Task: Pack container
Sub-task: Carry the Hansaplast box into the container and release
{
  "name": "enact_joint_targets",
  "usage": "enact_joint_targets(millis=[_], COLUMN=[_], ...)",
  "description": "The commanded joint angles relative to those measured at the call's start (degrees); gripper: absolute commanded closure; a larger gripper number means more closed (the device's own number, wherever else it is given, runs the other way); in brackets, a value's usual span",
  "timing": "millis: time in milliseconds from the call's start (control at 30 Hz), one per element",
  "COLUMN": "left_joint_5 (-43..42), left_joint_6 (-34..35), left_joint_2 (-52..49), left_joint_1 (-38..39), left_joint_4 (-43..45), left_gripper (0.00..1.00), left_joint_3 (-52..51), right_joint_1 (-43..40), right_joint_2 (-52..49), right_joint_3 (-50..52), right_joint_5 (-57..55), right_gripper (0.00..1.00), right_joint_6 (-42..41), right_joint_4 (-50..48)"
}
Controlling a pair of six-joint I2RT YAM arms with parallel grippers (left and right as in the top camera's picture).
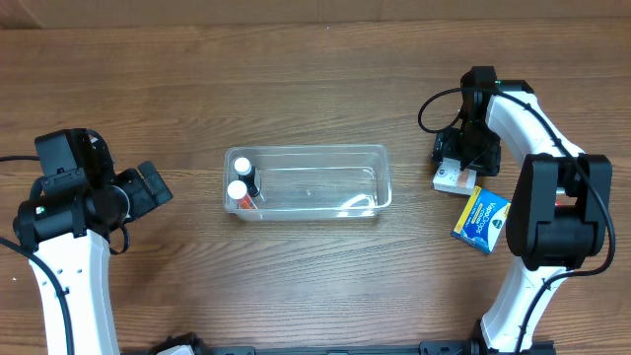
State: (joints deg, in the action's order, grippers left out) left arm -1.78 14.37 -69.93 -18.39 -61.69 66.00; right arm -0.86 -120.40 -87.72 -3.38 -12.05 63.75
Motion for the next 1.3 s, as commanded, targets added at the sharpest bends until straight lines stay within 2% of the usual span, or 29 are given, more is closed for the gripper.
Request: enact_joint_targets(millis=[0, 167, 433, 767, 967, 1067, 1267], left_joint_5=[-0.8, -0.8, -0.8, -0.8, -0.9, -0.9, -0.9], left_joint_6=[-1.3, -1.3, -1.3, -1.3, -1.3, -1.3, -1.3], left_joint_2=[-0.1, -0.1, -0.1, -0.1, -0.1, -0.1, -0.1], left_joint_1=[-0.2, -0.2, -0.2, -0.2, -0.2, -0.2, -0.2], left_joint_4=[0.1, 0.2, 0.4, 0.5, 0.2, 0.2, 0.2], left_gripper=[0.00, 0.00, 0.00, 0.00, 0.00, 0.00, 0.00], left_joint_3=[0.1, 0.1, 0.1, 0.1, 0.1, 0.1, 0.1], right_joint_1=[0.2, 0.2, 2.7, 15.4, 27.7, 31.4, 32.9], right_joint_2=[0.5, 0.5, 2.7, 19.7, 22.2, 22.0, 21.9], right_joint_3=[0.3, 0.0, -9.2, -11.8, -10.7, -7.6, -0.1], right_joint_5=[-0.6, -0.4, 1.6, 5.5, 6.0, 6.1, 6.0], right_gripper=[0.21, 0.23, 0.25, 0.26, 0.23, 0.22, 0.22], right_joint_6=[-0.1, -0.1, 0.8, -0.3, -9.1, -10.1, -12.0], right_joint_4=[0.0, 0.2, 8.0, 13.7, 10.8, 6.5, -0.3])
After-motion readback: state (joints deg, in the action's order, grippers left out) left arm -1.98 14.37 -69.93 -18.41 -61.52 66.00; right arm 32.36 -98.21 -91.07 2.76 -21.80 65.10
